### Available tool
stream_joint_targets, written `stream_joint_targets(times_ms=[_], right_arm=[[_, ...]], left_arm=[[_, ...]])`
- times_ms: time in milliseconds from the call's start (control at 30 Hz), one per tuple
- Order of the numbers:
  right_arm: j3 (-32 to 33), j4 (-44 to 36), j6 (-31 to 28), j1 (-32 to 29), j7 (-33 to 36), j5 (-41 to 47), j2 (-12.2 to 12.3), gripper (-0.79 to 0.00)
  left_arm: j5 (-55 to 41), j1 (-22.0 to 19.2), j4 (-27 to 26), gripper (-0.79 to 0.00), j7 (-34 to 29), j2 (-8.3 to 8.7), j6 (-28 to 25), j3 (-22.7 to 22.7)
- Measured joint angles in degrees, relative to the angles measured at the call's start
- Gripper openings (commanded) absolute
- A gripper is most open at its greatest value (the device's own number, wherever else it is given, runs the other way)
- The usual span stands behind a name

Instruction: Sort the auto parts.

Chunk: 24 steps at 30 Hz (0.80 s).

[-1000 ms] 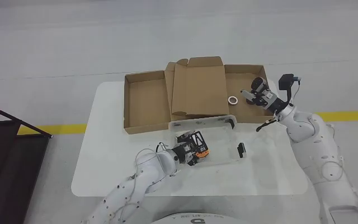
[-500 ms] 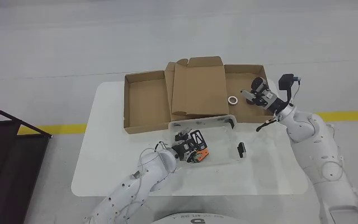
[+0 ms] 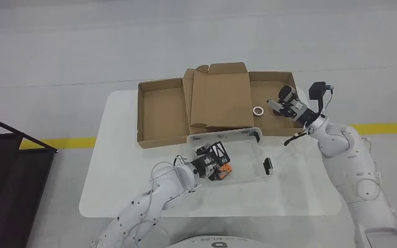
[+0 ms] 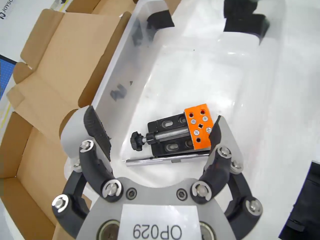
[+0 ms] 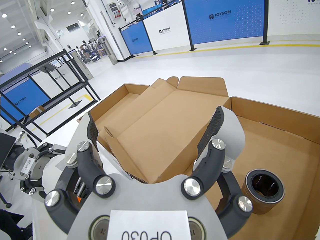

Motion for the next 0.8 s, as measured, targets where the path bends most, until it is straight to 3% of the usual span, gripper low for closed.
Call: stream_joint_targets(times_ms=[300,800], right_arm=[[0.0,0.0,0.0,0.0,0.0,0.0,0.0,0.000],[0.0,0.0,0.0,0.0,0.0,0.0,0.0,0.000]], left_arm=[[-1.4,-3.9,3.3,0.000,-4.2,-1.39,-2.1,4.3],[2.5,-6.4,6.5,0.000,-5.5,-2.40,1.3,6.1]])
